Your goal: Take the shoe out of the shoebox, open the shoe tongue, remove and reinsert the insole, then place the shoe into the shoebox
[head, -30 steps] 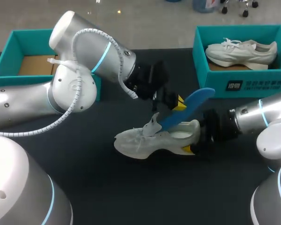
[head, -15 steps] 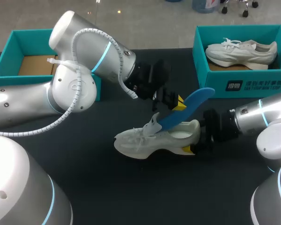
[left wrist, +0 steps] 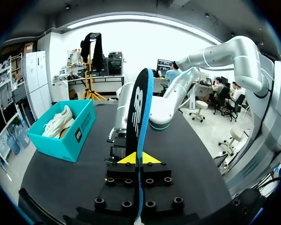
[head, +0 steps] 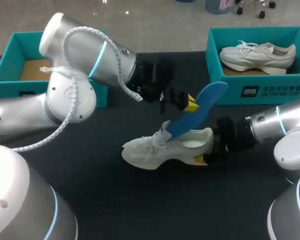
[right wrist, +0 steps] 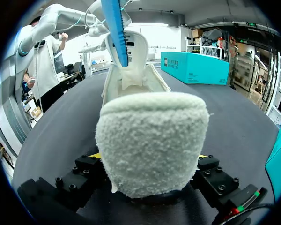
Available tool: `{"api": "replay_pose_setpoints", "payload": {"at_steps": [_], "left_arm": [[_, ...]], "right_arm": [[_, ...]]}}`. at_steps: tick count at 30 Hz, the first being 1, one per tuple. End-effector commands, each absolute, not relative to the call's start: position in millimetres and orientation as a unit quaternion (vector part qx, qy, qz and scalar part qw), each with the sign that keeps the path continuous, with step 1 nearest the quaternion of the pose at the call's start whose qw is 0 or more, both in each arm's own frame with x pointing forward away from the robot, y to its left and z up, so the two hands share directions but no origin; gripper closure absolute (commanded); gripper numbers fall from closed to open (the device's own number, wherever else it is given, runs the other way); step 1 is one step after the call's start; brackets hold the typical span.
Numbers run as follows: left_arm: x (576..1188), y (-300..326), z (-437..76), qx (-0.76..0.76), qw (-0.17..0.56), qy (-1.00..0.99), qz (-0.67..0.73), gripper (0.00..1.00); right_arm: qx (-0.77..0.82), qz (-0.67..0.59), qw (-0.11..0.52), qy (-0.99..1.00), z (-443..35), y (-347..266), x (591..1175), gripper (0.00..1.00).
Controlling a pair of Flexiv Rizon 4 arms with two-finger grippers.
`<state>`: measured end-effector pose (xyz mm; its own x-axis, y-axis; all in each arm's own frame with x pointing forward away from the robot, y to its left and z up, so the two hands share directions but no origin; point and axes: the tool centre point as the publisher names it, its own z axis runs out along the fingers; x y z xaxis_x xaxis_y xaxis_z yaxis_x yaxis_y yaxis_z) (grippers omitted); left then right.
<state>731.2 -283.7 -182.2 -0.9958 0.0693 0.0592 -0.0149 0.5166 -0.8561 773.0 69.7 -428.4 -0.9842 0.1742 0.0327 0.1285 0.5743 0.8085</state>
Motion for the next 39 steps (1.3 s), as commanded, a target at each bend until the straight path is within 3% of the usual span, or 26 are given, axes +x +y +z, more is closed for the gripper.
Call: {"api": "replay_pose_setpoints", "payload": {"at_steps": [1, 13, 27, 39], "left_arm": [[723, -271, -173, -0.015, 0.040, -0.871, 0.490, 1.00], [722, -277, -161, -0.012, 0.060, -0.863, 0.502, 1.00], [699, -290, -105, 0.019, 0.087, -0.822, 0.562, 1.00], [669, -281, -57, 0.028, 0.185, -0.776, 0.602, 1.00]], "right_arm": [[0.086, 0.452, 0.025, 0.887, -435, 71, 773, 1.00], [0.086, 0.452, 0.025, 0.887, -435, 71, 773, 1.00], [0.086, 0.452, 0.025, 0.887, -435, 71, 773, 1.00], [0.086, 0.452, 0.025, 0.887, -435, 71, 773, 1.00]]}}
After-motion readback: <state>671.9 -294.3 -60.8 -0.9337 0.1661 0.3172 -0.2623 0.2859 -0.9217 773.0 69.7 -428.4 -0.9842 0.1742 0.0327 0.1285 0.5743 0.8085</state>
